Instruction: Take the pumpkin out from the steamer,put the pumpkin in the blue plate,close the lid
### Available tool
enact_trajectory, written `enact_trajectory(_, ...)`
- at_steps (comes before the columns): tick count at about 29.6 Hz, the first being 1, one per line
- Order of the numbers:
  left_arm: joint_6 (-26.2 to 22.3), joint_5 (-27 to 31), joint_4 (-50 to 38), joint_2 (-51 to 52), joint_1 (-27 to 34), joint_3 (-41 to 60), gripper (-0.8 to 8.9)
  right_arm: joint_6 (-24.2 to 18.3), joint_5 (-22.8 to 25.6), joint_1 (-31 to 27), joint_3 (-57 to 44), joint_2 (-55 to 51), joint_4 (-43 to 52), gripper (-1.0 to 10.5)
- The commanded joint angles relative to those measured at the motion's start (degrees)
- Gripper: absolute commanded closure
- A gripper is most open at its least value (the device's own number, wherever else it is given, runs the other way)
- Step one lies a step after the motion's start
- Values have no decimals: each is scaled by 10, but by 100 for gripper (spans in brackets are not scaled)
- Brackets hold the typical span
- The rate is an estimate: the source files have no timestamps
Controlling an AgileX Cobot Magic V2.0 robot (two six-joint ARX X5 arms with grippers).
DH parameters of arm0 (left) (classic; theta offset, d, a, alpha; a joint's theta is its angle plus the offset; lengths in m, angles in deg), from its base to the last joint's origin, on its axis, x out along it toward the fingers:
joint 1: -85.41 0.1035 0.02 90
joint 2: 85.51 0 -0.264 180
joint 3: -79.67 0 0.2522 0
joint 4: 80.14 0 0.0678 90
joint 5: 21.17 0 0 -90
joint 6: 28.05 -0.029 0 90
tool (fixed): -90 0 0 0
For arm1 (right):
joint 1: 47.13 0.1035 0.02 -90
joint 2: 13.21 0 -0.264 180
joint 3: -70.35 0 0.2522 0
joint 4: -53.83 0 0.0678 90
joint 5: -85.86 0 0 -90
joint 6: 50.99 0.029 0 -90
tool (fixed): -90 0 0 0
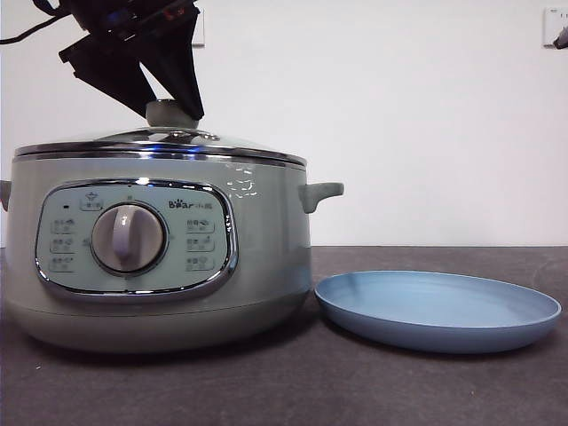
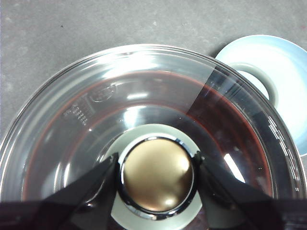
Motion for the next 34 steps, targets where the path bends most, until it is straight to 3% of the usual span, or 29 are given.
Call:
enact_trajectory(1,-7,-8,-14,0,-3,-2,822,1,-2,1,2,0,1,506)
enact_trajectory(18,-17,37,-4,81,-3,-83,822,4,-6,25,2,16,19,501)
enact_trajectory(21,-17,62,-4,114,-3,-84,822,3,-6,50,3,31,29,492)
enact_trajectory(25,-17,115,13,164,-3,-84,822,8,0,104,15,69,56,368)
enact_trajectory(34,-17,215,62,271,-3,-84,822,-5,46,232,138,220,60,368)
